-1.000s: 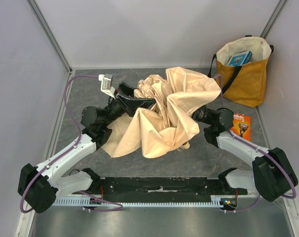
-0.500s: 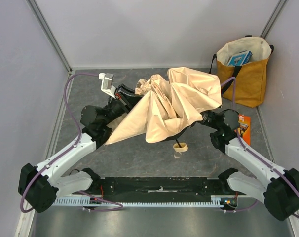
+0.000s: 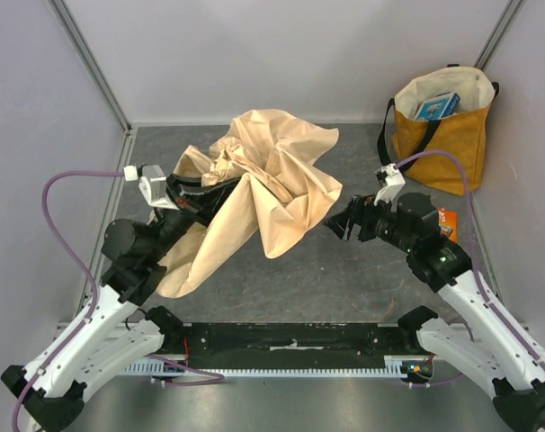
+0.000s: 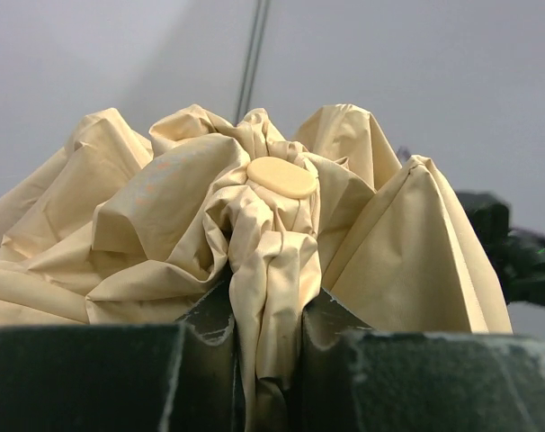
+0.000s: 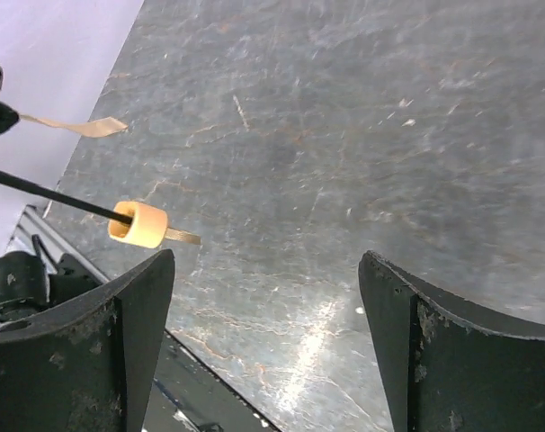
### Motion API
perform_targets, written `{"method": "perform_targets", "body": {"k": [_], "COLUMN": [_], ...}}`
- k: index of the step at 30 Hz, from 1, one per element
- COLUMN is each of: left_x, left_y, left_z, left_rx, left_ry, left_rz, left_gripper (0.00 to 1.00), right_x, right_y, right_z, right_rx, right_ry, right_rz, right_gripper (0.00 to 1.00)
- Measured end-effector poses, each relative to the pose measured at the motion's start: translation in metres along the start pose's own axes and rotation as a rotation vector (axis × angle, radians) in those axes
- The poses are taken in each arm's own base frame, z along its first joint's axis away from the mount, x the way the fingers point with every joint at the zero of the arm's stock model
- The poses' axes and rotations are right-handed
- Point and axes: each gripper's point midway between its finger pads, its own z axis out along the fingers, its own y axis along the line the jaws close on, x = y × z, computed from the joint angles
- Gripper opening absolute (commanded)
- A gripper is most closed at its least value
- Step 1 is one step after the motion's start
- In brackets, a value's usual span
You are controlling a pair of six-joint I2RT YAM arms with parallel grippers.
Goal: Put away the umbrella
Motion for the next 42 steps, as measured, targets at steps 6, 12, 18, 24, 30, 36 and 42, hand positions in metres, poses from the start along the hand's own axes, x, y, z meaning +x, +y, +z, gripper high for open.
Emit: {"method": "perform_targets", "body": {"k": [6,12,18,24,30,36,42], "left_x": [0.014,0.035,0.049,0.060,0.063,0.068,0.067], "left_y": [0.015,0.024,0.020,0.016,0.013,0.006,-0.004], "left_z": [-0.022,-0.029,-0.033,-0.031,-0.026,-0.024,-0.022], "left_rx": [-0.077,-0.104,-0.074,-0.037,-0.019,0.018,0.063], "left_ry": [0.052,0.125,0.164,0.195,0.191,0.193,0.188], "left_rz": [0.083,0.102,0.093,0.068,0.026,-0.027,-0.071], "left_gripper": [0.02,0.02,0.02,0.02,0.02,0.02,0.02], "right_x": [-0.090,-0.147,-0.120,-0.090,-0.086,-0.072,-0.052], "right_y": [0.044,0.124,0.142,0.161,0.183,0.192,0.204], "right_z": [-0.049,-0.076,-0.041,-0.018,-0.016,0.000,0.019], "right_rx": [0.010,-0.276,-0.455,-0.534,-0.574,-0.524,-0.502], "right_ry": [-0.119,-0.205,-0.095,-0.023,-0.072,-0.079,-0.059], "right_rz": [-0.186,-0.379,-0.397,-0.391,-0.401,-0.422,-0.471], "right_gripper": [0.87,0.89,0.89,0.98,0.98,0.98,0.98]}}
